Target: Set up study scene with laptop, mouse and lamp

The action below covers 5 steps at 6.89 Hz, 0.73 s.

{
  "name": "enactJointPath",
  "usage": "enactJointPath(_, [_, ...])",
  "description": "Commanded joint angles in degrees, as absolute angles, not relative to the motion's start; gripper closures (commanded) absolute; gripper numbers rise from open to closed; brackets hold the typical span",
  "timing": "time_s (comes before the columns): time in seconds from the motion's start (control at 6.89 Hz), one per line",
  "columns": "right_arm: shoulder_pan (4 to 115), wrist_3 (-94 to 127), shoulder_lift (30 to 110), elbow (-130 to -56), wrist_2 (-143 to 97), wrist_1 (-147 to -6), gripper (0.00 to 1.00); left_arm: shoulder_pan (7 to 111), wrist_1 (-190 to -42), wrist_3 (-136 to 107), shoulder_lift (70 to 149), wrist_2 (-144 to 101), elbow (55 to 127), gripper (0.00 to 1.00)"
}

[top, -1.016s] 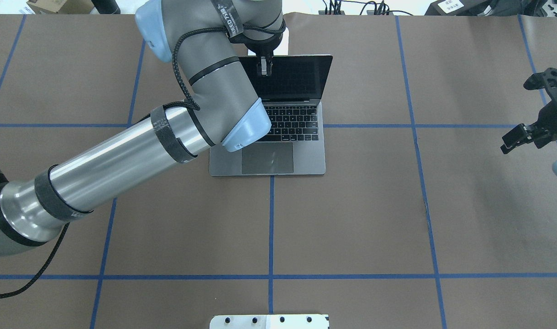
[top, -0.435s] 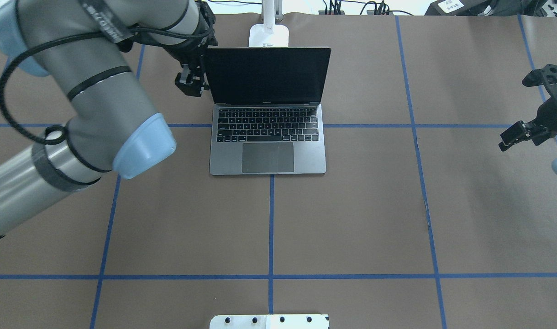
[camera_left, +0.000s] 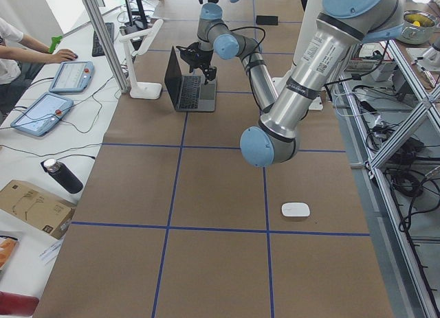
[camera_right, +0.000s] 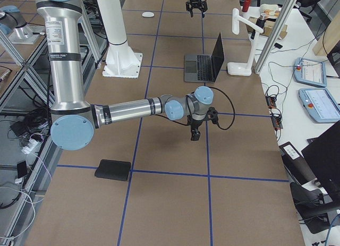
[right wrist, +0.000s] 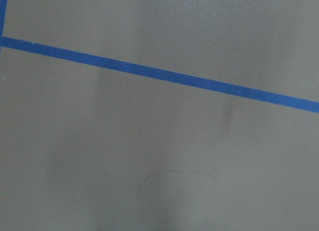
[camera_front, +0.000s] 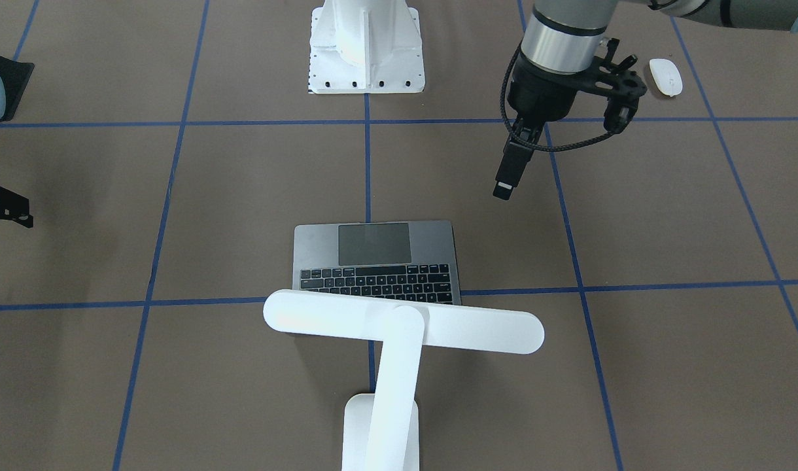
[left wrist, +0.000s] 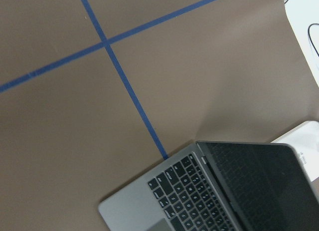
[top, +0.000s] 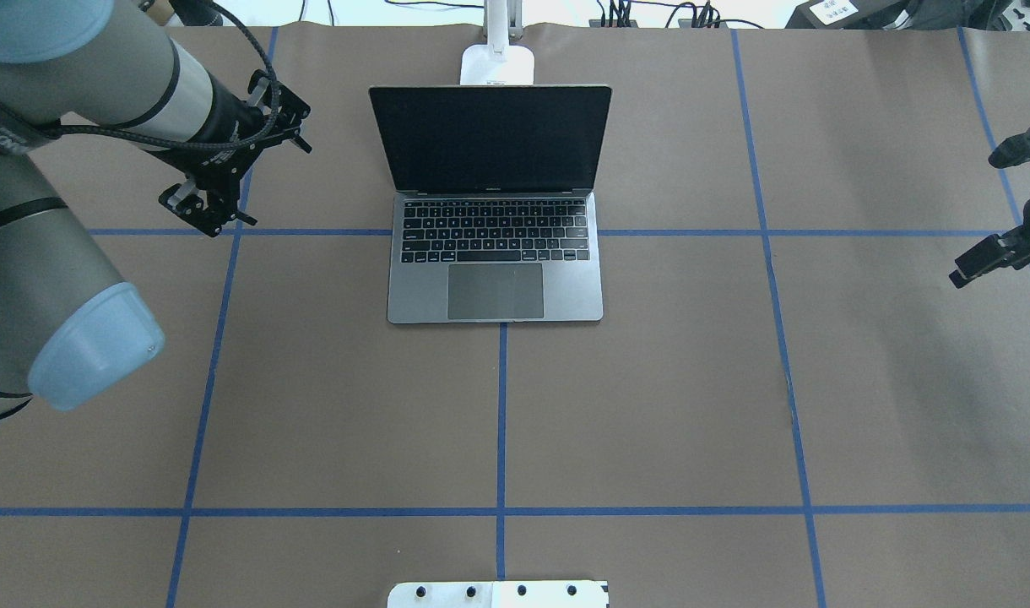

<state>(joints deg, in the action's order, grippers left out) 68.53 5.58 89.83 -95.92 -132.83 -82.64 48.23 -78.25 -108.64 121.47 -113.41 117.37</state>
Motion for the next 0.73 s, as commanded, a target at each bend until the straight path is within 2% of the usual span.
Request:
enactJointPath(0.0, [74.50,-11.88,97.34,-95.19,-139.95,-82.97,0.01,49.22,-78.31,-102.05,119.88,-114.17,117.86,0.04])
enactJointPath(0.44, [76.64,-27.74,107.37,-94.83,-144.12,-82.88,0.01,49.75,-78.14,-101.60,120.67,-113.65,117.77,0.04])
enactJointPath(0.58, [76.55,-35.26,108.45,-93.27,-148.23,-83.32,0.01,49.92,-78.13,-101.25,120.67,-113.56,117.69,0.04])
